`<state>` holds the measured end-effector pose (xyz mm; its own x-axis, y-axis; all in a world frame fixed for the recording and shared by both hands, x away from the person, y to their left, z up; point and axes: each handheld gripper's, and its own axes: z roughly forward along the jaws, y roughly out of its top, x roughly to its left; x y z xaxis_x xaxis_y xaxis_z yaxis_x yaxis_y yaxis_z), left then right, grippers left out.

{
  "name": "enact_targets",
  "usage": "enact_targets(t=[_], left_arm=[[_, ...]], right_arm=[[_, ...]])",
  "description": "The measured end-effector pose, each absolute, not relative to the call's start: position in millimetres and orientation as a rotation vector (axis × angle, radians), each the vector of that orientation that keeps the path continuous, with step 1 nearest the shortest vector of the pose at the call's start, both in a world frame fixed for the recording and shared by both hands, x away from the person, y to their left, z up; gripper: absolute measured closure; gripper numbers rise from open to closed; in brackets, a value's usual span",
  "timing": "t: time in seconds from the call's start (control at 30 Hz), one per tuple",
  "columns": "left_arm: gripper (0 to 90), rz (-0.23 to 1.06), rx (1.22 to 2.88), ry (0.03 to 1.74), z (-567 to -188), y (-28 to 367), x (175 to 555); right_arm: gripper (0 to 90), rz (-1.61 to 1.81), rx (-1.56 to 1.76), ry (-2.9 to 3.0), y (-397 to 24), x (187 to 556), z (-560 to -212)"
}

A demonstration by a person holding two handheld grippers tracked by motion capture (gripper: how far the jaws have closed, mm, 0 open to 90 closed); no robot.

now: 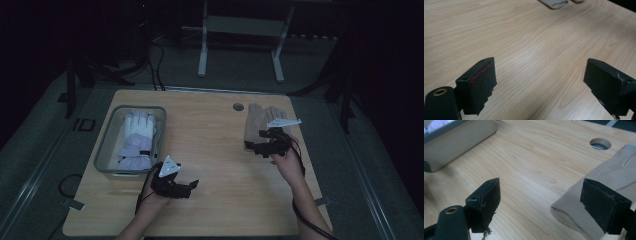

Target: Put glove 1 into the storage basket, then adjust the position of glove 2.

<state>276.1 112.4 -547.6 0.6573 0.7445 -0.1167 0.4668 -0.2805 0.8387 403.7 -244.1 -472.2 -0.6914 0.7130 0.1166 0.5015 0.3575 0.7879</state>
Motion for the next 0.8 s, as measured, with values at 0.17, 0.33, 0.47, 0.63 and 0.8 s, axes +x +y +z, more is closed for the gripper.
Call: enact_targets(t=[0.17, 0.33, 0.47, 0.63, 0.8], left_arm=[[11.4, 0.401, 1.900, 0.954, -553.8, 115.6, 273.2], [11.5, 0.451, 1.888, 0.965, -555.6, 119.1, 270.1], [11.5, 0.458, 1.895, 0.968, -559.7, 120.4, 268.8], [11.4, 0.460, 1.889, 0.967, -559.6, 120.3, 267.8], [11.4, 0.453, 1.895, 0.967, -561.2, 120.1, 267.5]], right_arm=[[10.8, 1.241, 1.186, 2.283, -256.1, 407.2, -468.7], [10.8, 1.188, 1.240, 2.233, -262.3, 414.8, -468.6], [20.1, 1.147, 1.287, 2.195, -270.2, 426.9, -472.5], [30.3, 1.097, 1.341, 2.176, -277.8, 444.4, -481.0], [36.0, 1.063, 1.365, 2.151, -278.7, 463.1, -490.8]])
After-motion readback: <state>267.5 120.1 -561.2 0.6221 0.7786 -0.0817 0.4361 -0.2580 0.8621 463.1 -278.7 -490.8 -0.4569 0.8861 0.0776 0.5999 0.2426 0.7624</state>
